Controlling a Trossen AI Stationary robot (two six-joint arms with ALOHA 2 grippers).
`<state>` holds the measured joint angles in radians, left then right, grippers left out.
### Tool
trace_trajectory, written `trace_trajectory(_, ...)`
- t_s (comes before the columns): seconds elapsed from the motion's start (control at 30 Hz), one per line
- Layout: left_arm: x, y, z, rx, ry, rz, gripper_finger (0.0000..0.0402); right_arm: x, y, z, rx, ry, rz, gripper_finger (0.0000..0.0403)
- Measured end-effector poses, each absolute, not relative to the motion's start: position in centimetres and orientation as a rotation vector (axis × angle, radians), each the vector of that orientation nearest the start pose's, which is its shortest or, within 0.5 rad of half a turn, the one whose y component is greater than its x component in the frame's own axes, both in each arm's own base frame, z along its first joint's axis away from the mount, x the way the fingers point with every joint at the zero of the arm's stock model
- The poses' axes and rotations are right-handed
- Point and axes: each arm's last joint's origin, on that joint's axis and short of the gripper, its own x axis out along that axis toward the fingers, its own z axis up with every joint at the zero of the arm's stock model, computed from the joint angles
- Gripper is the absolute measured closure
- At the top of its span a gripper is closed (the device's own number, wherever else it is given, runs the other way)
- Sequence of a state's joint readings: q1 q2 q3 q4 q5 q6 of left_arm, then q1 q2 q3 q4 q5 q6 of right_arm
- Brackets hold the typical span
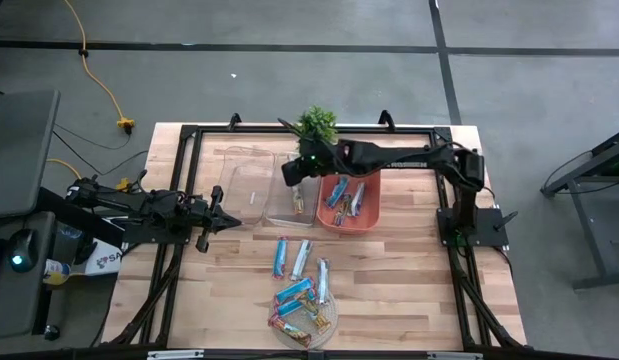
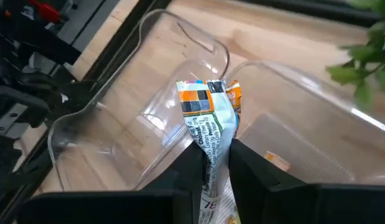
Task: Pick and place Granola Bars by type
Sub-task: Put the yellow granola bar into the right transparent bin
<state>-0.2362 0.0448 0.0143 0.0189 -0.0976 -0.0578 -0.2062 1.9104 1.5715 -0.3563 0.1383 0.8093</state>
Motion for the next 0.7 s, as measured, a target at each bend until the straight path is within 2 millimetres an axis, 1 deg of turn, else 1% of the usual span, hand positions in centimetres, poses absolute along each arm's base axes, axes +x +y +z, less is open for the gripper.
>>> trace_trajectory(0.1, 9.7, -2.1, 16.7, -0.056, 0.015, -0.138, 0.0400, 42.5, -9.2, 25.9, 0.818, 0.539, -0.616, 0.0346)
trace_trajectory(0.3, 9.7, -2.1, 16.7, -0.056, 0.016, -0.138, 0.0400, 42.5, -9.0, 25.4, 0.896, 0.531, -0.686, 0.0346)
trace_trajectory(0.4, 9.7, -2.1, 16.7, -0.056, 0.016, -0.138, 0.0400, 42.3, -8.7, 25.1, 0.941, 0.534, -0.753, 0.0346)
trace_trajectory(0.53, 9.7, -2.1, 16.7, -0.056, 0.015, -0.138, 0.0400, 41.9, -8.3, 24.7, 0.943, 0.566, -0.815, 0.0346)
trace_trajectory(0.7, 9.7, -2.1, 16.7, -0.056, 0.015, -0.138, 0.0400, 41.9, -7.7, 24.5, 0.924, 0.595, -0.809, 0.0345)
